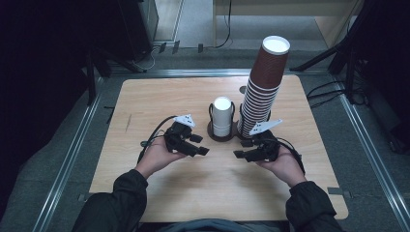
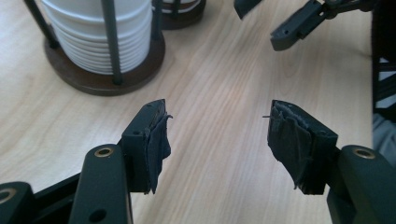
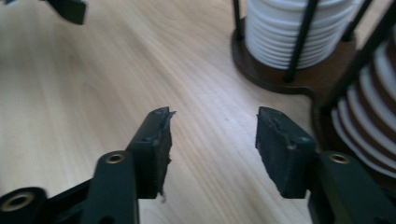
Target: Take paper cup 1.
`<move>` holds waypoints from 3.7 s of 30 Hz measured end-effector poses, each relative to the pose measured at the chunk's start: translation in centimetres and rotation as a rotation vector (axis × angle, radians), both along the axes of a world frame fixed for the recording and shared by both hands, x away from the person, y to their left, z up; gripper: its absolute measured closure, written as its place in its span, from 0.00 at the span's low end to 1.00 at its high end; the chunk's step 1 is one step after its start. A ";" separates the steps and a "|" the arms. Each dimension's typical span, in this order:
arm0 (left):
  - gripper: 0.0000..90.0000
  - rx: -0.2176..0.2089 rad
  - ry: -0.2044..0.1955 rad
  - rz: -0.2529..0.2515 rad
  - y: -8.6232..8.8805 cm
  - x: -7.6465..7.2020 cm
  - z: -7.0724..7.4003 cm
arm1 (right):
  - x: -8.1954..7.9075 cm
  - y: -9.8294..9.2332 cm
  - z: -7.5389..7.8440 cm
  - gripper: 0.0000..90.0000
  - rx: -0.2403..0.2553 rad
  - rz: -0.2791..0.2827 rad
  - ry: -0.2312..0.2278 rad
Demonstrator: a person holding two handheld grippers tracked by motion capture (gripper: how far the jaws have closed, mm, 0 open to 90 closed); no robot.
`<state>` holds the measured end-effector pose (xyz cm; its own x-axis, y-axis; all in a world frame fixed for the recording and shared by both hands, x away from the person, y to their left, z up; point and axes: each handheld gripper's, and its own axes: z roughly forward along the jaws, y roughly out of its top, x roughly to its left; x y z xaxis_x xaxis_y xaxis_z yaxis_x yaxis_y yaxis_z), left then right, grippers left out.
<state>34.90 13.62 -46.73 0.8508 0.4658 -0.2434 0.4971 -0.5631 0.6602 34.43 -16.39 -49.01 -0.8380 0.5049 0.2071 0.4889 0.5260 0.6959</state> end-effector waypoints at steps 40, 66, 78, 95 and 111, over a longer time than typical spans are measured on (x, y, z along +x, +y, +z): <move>0.27 0.006 -0.107 -0.010 -1.3 7.9 7.1 | 1.5 4.5 -0.7 0.99 0.056 -0.227 -0.095; 0.25 0.079 -0.136 -0.063 -5.4 10.2 6.6 | 2.5 6.7 -2.0 1.00 0.074 -0.369 -0.142; 0.39 0.096 -0.189 -0.055 -5.6 10.0 6.6 | 2.5 7.2 -2.2 1.00 0.084 -0.376 -0.137; 0.40 0.080 -0.233 -0.044 -5.5 9.3 8.2 | 2.4 6.8 -2.7 1.00 0.099 -0.396 -0.123; 0.40 0.096 -0.273 -0.053 -5.3 8.6 11.8 | 2.3 6.7 -2.6 1.00 0.082 -0.373 -0.136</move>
